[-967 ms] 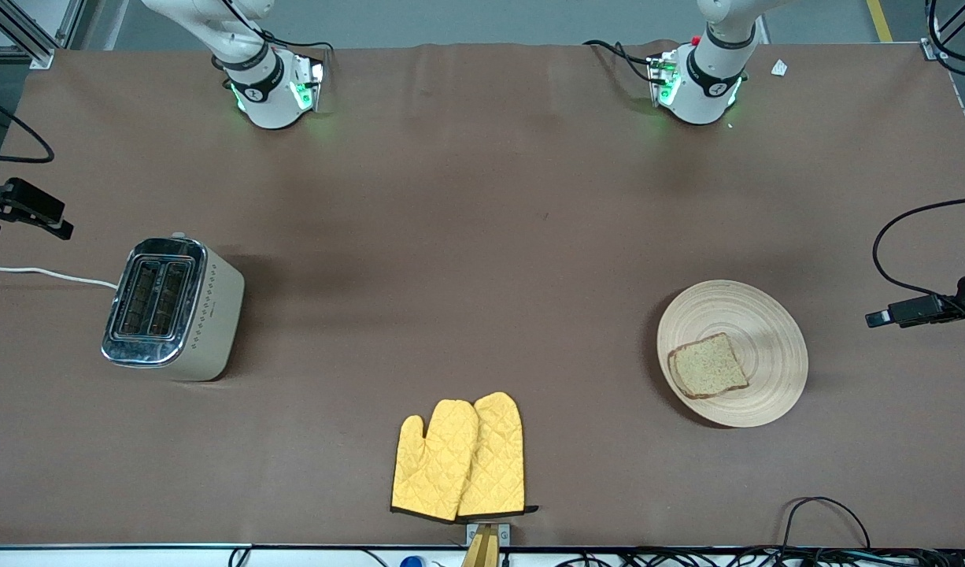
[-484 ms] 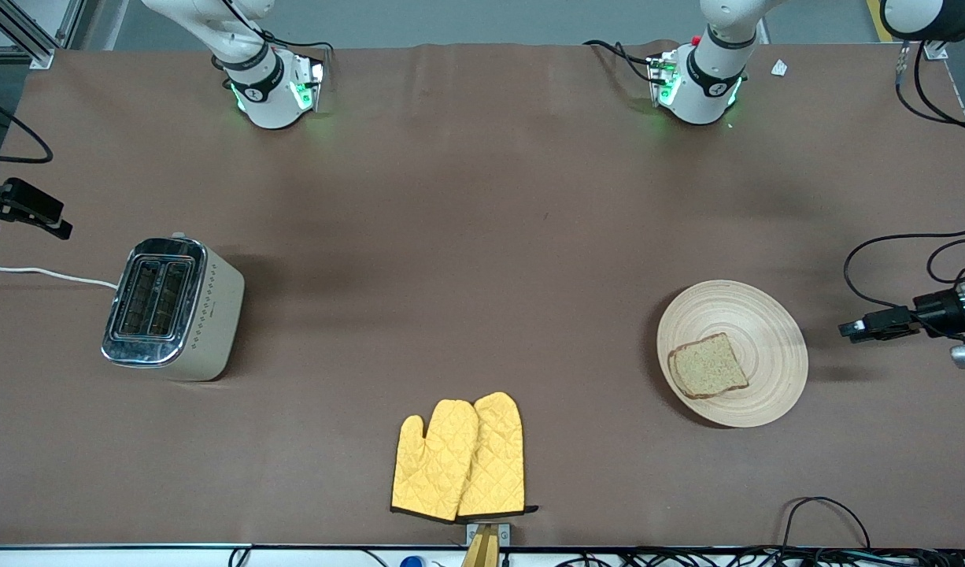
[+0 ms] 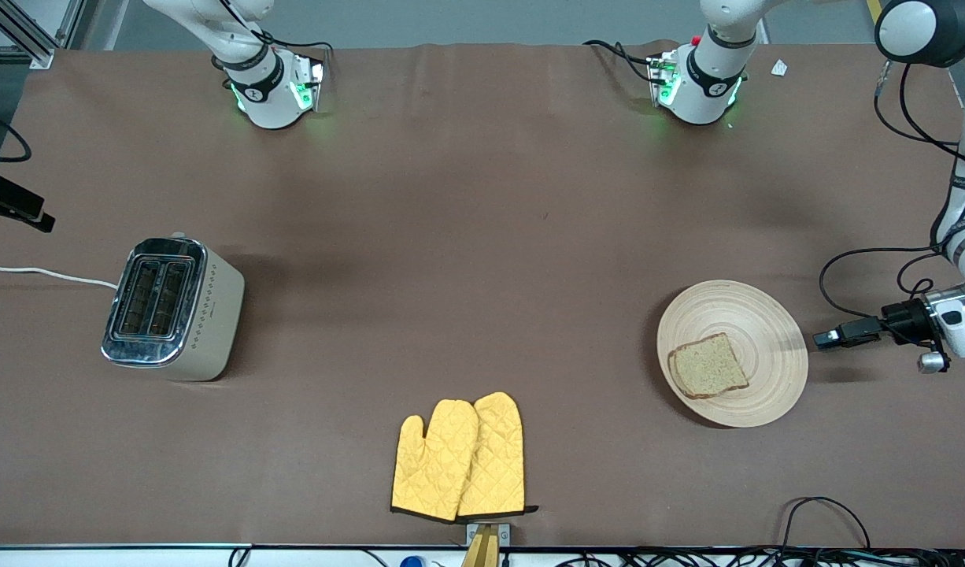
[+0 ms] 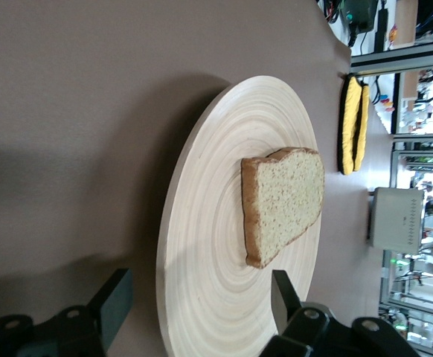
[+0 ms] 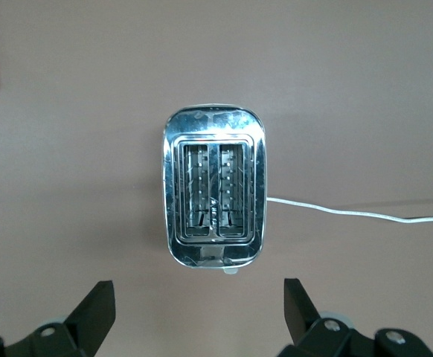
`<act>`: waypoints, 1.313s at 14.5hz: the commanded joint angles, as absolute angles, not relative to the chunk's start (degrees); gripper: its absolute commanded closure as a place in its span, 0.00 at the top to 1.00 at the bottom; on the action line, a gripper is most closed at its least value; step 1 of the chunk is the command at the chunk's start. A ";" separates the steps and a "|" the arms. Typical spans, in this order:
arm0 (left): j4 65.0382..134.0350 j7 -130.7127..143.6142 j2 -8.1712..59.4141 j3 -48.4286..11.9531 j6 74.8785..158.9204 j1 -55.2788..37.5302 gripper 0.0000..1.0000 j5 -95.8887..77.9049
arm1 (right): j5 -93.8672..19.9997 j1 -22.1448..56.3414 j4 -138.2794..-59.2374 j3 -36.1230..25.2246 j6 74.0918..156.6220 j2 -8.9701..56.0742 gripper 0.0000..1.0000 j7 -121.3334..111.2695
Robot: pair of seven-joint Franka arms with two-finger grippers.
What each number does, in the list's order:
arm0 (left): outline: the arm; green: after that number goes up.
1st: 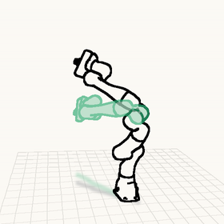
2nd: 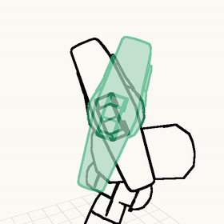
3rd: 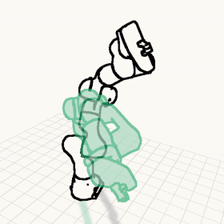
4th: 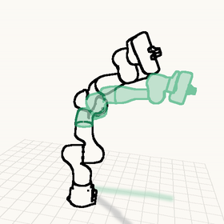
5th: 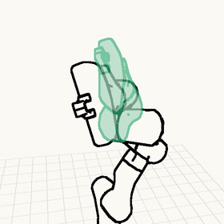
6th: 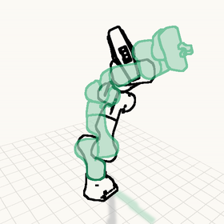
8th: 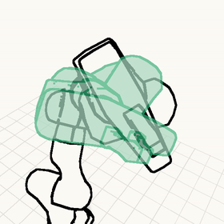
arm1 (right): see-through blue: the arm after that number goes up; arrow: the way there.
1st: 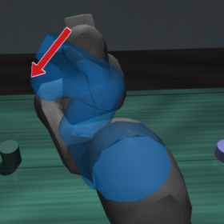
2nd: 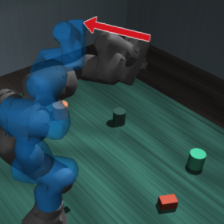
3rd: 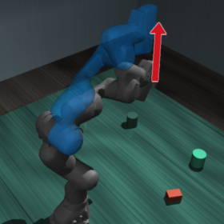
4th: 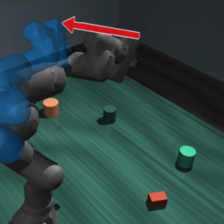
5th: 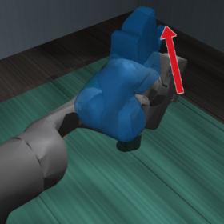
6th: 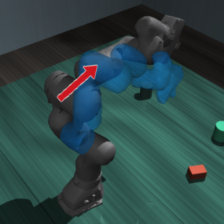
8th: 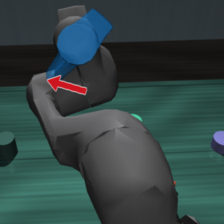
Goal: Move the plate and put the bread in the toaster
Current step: 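Push the wooden plate with the left gripper toward the table middle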
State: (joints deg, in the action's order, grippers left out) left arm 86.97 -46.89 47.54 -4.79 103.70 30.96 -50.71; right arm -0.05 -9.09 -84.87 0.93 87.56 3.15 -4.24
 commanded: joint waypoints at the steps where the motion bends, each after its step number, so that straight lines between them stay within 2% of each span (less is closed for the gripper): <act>1: 85.61 -47.81 49.83 -5.10 103.71 30.76 0.79 -52.73 | -0.79 -9.84 -86.05 1.49 87.63 2.02 1.00 -4.92; 4: 85.52 -47.81 50.88 -5.45 103.80 30.24 0.72 -53.61 | -0.88 -9.76 -86.13 1.58 86.93 1.76 1.00 -5.01; 5: 85.52 -47.81 50.98 -5.45 103.80 30.06 0.67 -53.61 | -0.88 -9.58 -86.05 1.58 86.40 1.67 1.00 -4.92; 6: 85.43 -47.73 51.06 -5.54 103.80 29.28 0.57 -53.70 | -0.88 -9.49 -86.04 1.76 86.14 1.41 1.00 -4.92; 8: 85.52 -47.99 50.98 -5.54 103.80 29.00 0.27 -53.44 | -0.88 -9.40 -85.78 1.85 86.13 1.14 1.00 -4.83; 10: 85.52 -48.42 50.98 -5.45 103.80 28.31 0.05 -53.09 | -0.88 -9.75 -85.87 1.58 84.91 0.97 1.00 -5.01; 11: 85.52 -48.86 50.80 -5.54 103.54 28.21 0.00 -53.00 | -0.88 -10.10 -85.87 1.50 84.73 0.53 1.00 -5.01; 13: 85.52 -48.26 50.36 -5.71 103.19 27.78 0.00 -52.91 | -0.88 -10.72 -85.87 1.41 84.73 -0.35 1.00 -5.01; 19: 85.25 -42.47 48.26 -13.70 103.18 26.20 0.00 -52.56 | -0.88 -10.37 -85.78 1.67 84.64 -0.70 1.00 -5.10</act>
